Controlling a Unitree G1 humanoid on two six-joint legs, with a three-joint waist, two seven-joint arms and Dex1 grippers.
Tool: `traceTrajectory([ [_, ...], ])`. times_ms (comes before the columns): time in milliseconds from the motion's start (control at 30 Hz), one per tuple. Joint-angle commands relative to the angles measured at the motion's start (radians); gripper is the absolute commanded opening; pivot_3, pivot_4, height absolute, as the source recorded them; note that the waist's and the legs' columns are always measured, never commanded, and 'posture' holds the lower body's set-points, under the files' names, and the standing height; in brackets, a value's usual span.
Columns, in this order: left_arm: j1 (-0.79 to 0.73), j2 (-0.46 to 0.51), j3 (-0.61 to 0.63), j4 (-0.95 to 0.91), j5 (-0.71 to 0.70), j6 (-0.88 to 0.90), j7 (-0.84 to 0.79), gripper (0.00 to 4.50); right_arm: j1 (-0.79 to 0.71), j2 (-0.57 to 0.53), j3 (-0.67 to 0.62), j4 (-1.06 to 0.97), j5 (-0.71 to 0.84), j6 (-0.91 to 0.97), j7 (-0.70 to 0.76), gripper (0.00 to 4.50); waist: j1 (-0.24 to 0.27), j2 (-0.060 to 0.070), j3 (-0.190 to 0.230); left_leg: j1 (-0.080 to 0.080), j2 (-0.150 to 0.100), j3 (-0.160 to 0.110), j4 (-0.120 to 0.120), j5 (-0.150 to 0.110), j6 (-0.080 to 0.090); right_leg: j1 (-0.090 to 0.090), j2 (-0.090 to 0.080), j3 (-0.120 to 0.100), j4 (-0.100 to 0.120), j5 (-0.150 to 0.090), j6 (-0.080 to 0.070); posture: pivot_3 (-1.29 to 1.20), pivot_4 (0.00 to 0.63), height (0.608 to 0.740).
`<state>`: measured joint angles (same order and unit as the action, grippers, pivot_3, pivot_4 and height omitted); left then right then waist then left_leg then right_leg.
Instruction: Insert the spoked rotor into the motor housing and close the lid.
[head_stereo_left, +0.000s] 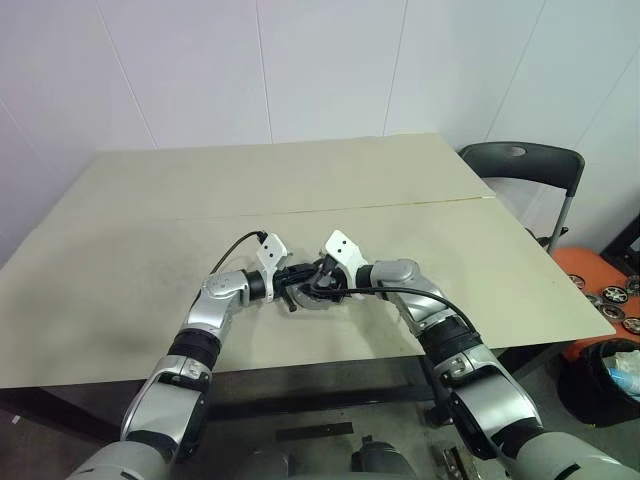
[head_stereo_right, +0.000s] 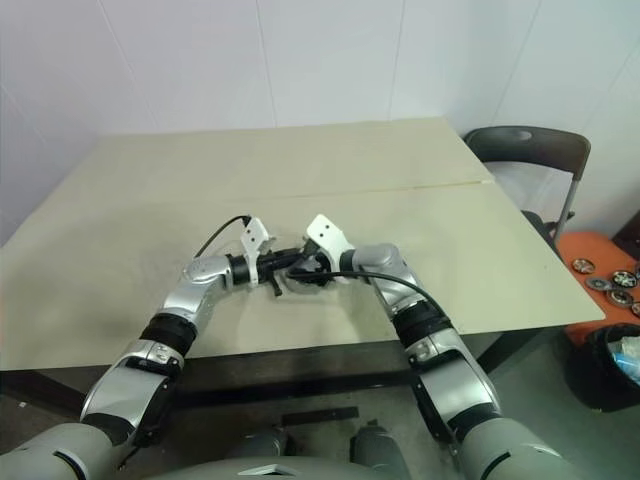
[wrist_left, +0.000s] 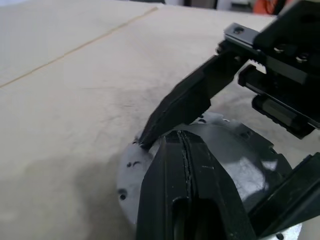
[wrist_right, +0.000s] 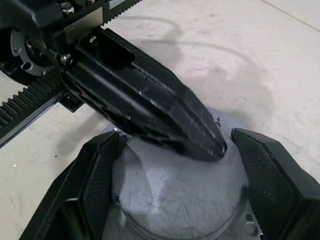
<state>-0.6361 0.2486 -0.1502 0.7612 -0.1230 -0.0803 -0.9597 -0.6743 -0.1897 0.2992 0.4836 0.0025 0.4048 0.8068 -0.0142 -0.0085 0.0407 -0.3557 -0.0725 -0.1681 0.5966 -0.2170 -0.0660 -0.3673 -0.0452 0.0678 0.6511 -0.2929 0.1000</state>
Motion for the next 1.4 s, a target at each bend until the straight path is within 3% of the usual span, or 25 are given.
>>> traceTrajectory([
  [33, 0.007, 0.027, -0.062, 0.044, 0.083, 0.030, -0.022, 0.00, 0.026, -0.006, 0.025, 0.005, -0.023, 0.048, -0.006, 3.24, 0.000, 0.000, -0.002, 0.000, 0.000, 0.000, 0.000, 0.000, 0.000, 0.000, 0.000, 0.000, 0.000, 0.000, 0.000, 0.00, 0.000, 0.740],
  [133, 0.029, 0.065, -0.101, 0.012, 0.120, 0.067, -0.049, 0.00, 0.015, 0.000, -0.001, -0.002, -0.001, 0.073, -0.014, 3.24, -0.002, 0.002, -0.005, 0.000, 0.000, 0.000, 0.000, 0.000, 0.000, 0.000, 0.000, 0.000, -0.001, 0.000, 0.000, 0.00, 0.000, 0.740],
  [267, 0.045, 0.096, -0.125, -0.021, 0.147, 0.093, -0.054, 0.00, 0.006, -0.002, -0.010, -0.008, 0.008, 0.097, -0.005, 4.49, -0.002, 0.005, -0.009, 0.001, 0.000, -0.001, -0.001, 0.000, 0.001, 0.000, 0.000, 0.000, -0.001, -0.001, 0.000, 0.00, 0.000, 0.740],
  [667, 0.041, 0.110, -0.110, -0.044, 0.133, 0.099, -0.042, 0.00, -0.039, -0.088, -0.077, -0.007, 0.097, 0.157, 0.141, 4.49, -0.002, 0.005, -0.010, 0.001, 0.000, -0.002, 0.000, -0.001, 0.001, -0.001, 0.000, 0.000, -0.001, -0.002, -0.002, 0.00, 0.000, 0.740],
  [867, 0.074, 0.101, -0.095, -0.093, 0.094, 0.117, -0.071, 0.00, -0.070, -0.122, -0.179, -0.013, 0.206, 0.249, 0.184, 4.49, -0.002, 0.005, -0.009, -0.001, 0.001, -0.002, -0.001, -0.001, 0.001, -0.001, -0.001, 0.000, -0.002, -0.002, -0.002, 0.00, 0.000, 0.740],
  [1067, 0.106, 0.113, -0.097, -0.155, 0.092, 0.122, -0.097, 0.00, -0.130, -0.121, -0.282, 0.046, 0.278, 0.504, 0.092, 4.49, 0.000, 0.005, -0.009, -0.002, 0.001, -0.002, -0.003, -0.001, 0.002, -0.002, -0.001, 0.000, -0.002, -0.001, 0.001, 0.00, 0.000, 0.740],
  [1400, 0.124, 0.127, -0.099, -0.186, 0.096, 0.118, -0.101, 0.00, -0.107, -0.049, -0.328, -0.024, 0.345, 0.905, -0.073, 4.49, -0.002, 0.006, -0.009, -0.003, 0.001, -0.002, -0.005, -0.001, 0.002, -0.004, -0.001, 0.001, -0.003, -0.003, -0.001, 0.00, 0.000, 0.740],
])
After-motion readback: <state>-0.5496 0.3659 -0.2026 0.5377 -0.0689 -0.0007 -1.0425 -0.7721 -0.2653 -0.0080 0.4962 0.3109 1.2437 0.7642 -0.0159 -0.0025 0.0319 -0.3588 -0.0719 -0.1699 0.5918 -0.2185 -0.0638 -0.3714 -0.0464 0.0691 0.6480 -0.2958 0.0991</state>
